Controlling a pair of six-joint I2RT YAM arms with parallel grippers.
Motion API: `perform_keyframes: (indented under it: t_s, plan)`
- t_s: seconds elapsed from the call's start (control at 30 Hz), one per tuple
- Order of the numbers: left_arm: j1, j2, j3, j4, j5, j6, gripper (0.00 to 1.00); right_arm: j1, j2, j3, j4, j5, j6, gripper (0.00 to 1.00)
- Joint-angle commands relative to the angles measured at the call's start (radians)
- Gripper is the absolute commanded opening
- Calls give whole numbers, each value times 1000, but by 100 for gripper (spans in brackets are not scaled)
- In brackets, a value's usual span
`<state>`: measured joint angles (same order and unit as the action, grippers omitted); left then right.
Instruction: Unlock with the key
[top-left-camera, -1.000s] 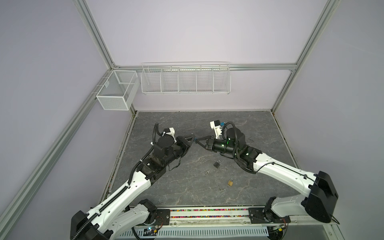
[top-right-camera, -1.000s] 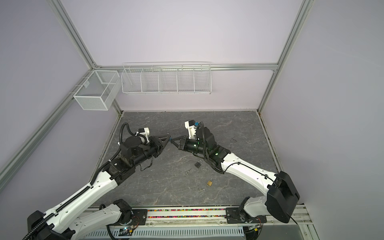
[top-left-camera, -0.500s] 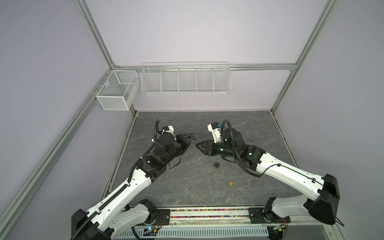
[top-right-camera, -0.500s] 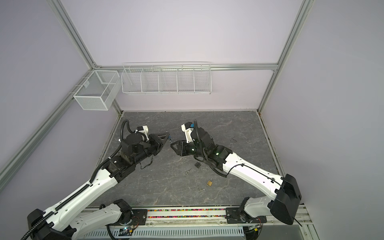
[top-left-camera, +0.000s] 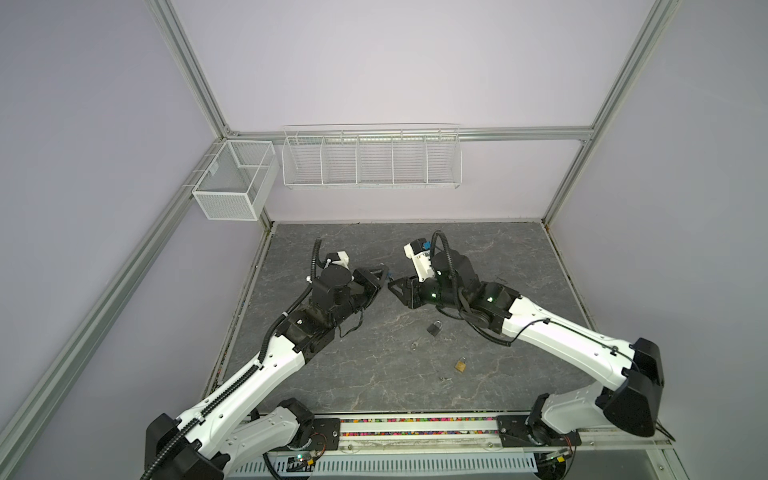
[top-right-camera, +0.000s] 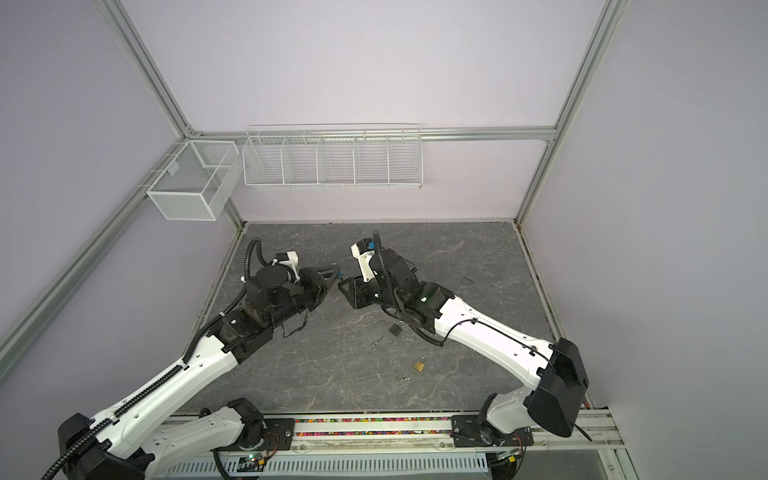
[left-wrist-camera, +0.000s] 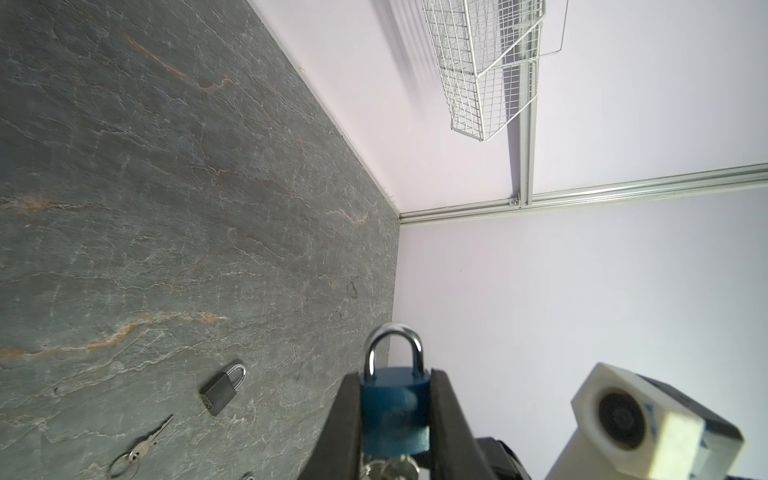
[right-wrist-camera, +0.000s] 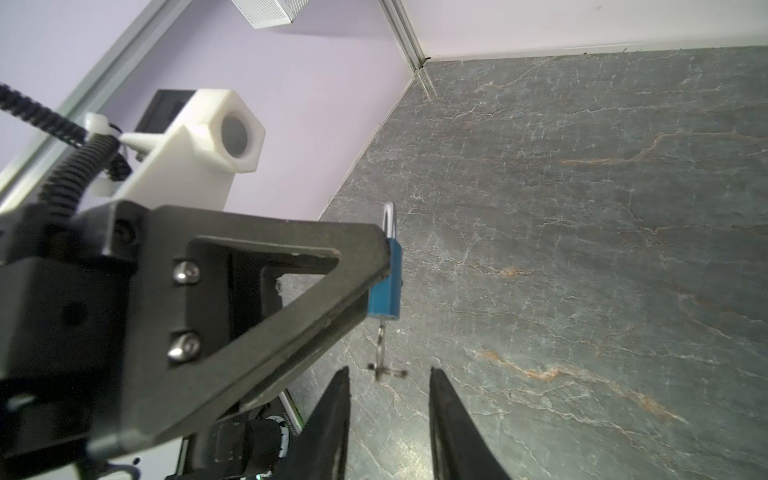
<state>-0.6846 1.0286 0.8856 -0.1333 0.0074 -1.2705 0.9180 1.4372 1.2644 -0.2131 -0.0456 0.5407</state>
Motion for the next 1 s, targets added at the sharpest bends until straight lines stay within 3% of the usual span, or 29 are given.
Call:
perform_keyframes:
  t_s: [0.0, 0.17, 0.47, 0.97]
  plan:
    - [4, -10, 32, 3, -11, 17, 0, 1, 14, 18, -11, 29, -43, 29]
    - [3, -9, 34, 4, -6, 19, 0, 1, 26, 33, -6, 18, -60, 24]
    - [3, 7, 50, -8, -1, 28, 0, 6, 26, 53, -23, 29, -85, 22]
    - [-13, 25, 60, -24, 0, 37, 0, 7, 56, 85, -37, 42, -116, 7]
